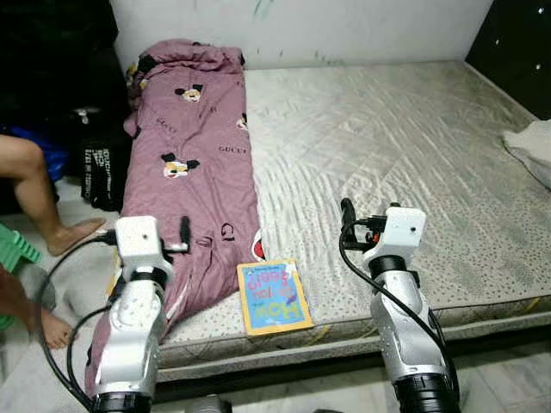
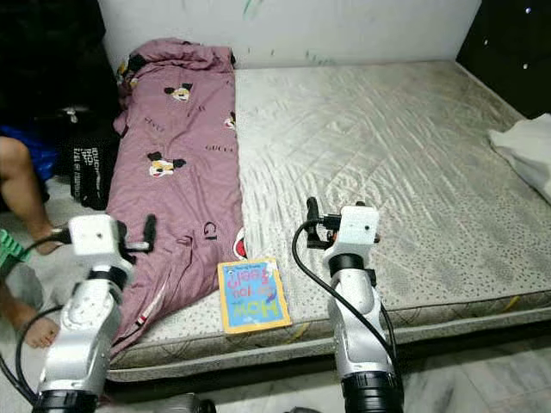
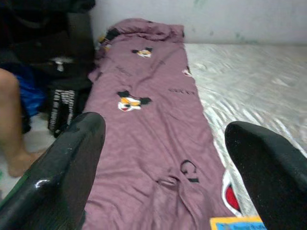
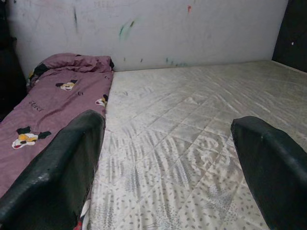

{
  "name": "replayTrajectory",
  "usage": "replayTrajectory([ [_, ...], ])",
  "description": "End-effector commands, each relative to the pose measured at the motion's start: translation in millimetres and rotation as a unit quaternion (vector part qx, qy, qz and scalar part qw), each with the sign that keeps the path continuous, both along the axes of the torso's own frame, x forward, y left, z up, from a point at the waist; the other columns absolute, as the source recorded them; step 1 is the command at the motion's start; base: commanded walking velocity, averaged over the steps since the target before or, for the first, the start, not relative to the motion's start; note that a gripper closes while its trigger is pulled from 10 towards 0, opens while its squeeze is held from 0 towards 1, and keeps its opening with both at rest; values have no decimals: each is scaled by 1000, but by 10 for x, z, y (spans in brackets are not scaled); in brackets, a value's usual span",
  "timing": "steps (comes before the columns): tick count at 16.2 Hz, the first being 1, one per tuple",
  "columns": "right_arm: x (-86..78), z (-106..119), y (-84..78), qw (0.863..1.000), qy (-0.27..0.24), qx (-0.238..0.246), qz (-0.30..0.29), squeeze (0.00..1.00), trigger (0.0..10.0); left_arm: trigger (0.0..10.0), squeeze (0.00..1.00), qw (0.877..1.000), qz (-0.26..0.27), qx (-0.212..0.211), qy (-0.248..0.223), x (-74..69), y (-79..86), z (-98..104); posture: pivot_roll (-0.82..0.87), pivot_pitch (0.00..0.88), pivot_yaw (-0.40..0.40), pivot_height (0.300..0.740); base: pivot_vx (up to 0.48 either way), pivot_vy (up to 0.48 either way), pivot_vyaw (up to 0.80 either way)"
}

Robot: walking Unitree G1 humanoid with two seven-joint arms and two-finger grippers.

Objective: Clean up the room

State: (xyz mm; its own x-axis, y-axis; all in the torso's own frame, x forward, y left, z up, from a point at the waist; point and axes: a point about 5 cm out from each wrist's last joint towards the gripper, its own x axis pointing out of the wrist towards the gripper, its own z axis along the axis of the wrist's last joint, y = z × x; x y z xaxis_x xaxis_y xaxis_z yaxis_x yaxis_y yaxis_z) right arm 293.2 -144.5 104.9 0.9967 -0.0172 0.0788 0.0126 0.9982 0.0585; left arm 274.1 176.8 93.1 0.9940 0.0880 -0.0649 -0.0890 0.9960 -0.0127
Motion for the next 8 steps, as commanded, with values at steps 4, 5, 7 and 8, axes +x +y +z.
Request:
replayTrajectory([
  [4,21,-24,-9,1000,13,4,-6,0,10000,10000,0,1000,-17,1,-7,6,-22,64,41,28,12,740,0,0,0],
  [5,21,-34,-16,1000,16,7,-8,0,10000,10000,0,1000,-19,1,-8,4,-25,67,41,28,12,740,0,0,0],
  [7,27,-35,-20,1000,18,7,-8,0,10000,10000,0,1000,-27,1,-10,10,-43,78,40,34,12,740,0,0,-400],
  [8,31,-36,-20,1000,19,6,-8,0,10000,10000,0,999,-30,3,-9,12,-53,77,40,34,12,740,0,0,-800],
])
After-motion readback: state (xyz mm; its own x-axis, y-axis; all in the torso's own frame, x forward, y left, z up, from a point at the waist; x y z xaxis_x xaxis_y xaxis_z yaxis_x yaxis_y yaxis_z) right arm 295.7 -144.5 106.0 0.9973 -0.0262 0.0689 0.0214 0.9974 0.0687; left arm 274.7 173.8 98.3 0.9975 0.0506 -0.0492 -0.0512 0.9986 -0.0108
